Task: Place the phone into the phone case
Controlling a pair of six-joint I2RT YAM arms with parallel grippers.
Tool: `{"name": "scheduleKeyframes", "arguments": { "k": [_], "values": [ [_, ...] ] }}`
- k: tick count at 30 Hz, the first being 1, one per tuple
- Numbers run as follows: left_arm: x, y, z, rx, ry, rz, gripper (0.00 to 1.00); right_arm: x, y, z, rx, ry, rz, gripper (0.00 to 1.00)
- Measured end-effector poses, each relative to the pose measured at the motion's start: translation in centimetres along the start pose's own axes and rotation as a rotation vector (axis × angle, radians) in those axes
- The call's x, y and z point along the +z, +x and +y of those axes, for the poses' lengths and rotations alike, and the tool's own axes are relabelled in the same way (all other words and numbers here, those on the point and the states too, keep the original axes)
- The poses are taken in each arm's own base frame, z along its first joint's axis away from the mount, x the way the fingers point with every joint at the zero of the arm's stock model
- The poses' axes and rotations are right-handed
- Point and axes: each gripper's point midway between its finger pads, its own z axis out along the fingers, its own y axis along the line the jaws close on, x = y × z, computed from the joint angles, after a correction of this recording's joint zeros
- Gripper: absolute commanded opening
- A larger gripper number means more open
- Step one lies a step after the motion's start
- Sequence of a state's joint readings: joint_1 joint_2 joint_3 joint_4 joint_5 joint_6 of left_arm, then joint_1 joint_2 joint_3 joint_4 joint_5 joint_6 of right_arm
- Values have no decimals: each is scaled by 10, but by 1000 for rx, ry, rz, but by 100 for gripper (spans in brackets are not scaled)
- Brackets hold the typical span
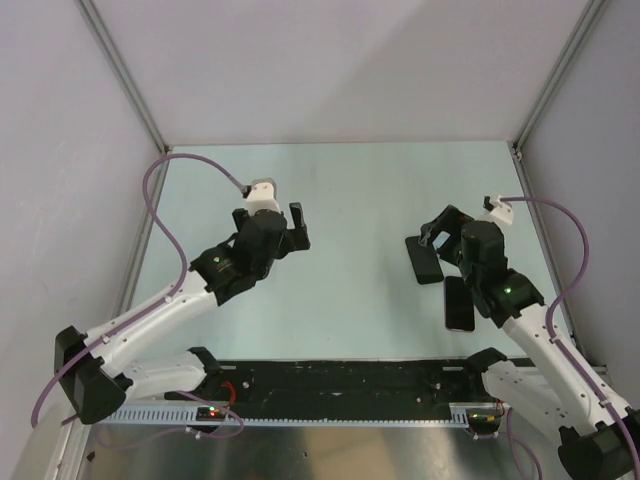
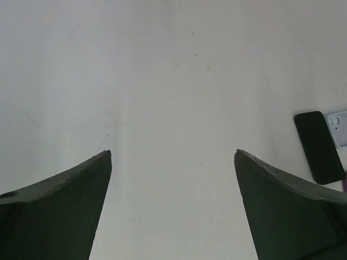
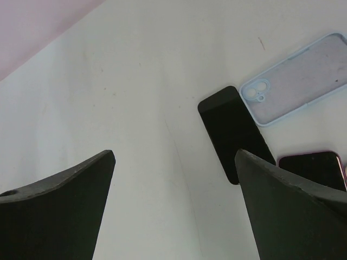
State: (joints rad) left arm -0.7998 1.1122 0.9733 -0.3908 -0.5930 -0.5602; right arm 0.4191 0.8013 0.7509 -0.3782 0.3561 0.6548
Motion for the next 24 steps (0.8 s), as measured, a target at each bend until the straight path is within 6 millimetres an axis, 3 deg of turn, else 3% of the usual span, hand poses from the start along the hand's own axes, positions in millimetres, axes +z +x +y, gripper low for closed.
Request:
{"name": "scheduleKeyframes", "arguments": {
  "k": [11,16,24],
  "values": [
    [-9,0,-8,-32,67,15,98,13,3,-35,53,163,25,100],
    [-10,3,-11,-35,89,30,98,27,5,-60,87,279,60,88],
    [-10,7,-17,-49,118,54,98,67,0,-121,268,512,127,72]
  ]
}}
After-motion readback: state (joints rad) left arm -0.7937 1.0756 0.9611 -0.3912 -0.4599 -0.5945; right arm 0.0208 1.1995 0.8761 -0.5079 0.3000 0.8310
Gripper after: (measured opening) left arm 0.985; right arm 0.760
